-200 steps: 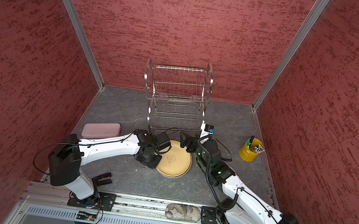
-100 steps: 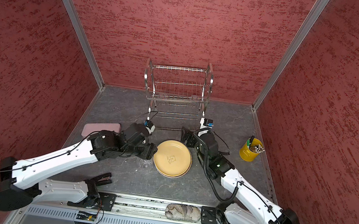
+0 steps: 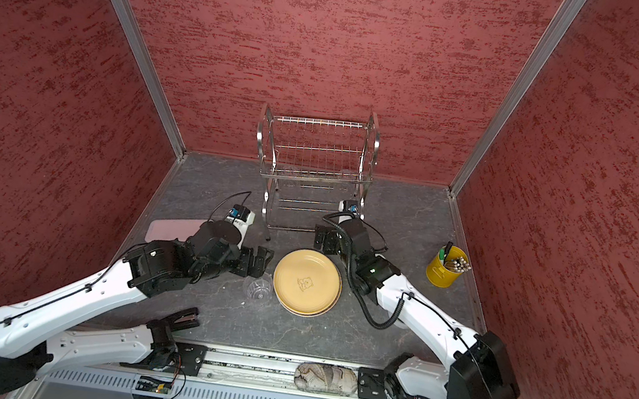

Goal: Unload the mixed dishes from the dish rack
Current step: 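Withdraw the left gripper toward the rack while the right gripper reaches back into the rack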

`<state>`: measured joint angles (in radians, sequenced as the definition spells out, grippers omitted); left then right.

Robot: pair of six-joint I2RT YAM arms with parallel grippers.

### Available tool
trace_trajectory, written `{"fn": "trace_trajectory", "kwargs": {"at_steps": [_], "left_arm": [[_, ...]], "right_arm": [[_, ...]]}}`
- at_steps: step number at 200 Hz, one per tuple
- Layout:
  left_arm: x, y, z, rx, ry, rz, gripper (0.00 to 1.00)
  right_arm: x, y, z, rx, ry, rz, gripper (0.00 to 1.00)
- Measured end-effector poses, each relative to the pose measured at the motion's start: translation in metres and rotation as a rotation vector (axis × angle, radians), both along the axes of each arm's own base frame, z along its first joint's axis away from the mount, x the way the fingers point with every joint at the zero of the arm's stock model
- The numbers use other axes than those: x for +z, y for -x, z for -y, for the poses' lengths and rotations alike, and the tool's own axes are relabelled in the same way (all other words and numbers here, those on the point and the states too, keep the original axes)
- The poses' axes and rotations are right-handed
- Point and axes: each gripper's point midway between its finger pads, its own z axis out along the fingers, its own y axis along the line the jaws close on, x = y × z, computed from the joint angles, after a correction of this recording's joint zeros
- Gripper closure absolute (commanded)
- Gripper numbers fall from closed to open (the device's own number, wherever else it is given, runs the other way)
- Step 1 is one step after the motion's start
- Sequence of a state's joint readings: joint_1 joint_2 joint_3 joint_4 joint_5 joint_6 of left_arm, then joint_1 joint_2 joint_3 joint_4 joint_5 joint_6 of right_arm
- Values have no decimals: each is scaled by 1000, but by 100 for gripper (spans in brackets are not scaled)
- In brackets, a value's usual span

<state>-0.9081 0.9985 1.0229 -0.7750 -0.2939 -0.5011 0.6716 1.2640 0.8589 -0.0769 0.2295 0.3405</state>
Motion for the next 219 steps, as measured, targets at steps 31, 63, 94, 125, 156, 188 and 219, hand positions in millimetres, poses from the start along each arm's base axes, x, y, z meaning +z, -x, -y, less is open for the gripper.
{"fn": "trace_trajectory", "kwargs": {"at_steps": [31,63,94,125,156,188,219], "left_arm": [[-4,-5,-4,23,-1,6,0],[-4,-15,-12,64,14,11,0],[-5,-22,-16,89,26,15,0],[-4,-25,-16,93,40,17,0],[-4,-29,-20,111,45,17,0],[-10,-35,-21,127,30,8,0],[-25,-39,-21,136,-5,-19,0]], "right_arm": [[-2,-10,-8,16,38,3,1],[-8,-22,-17,31,77,-1,1],[-17,-29,-23,42,105,-12,1],[-26,-35,-29,51,124,-22,1],[-29,-38,-32,59,133,-24,1],[-29,-41,-34,64,132,-12,1],[-34,-49,-41,74,146,-6,1]]}}
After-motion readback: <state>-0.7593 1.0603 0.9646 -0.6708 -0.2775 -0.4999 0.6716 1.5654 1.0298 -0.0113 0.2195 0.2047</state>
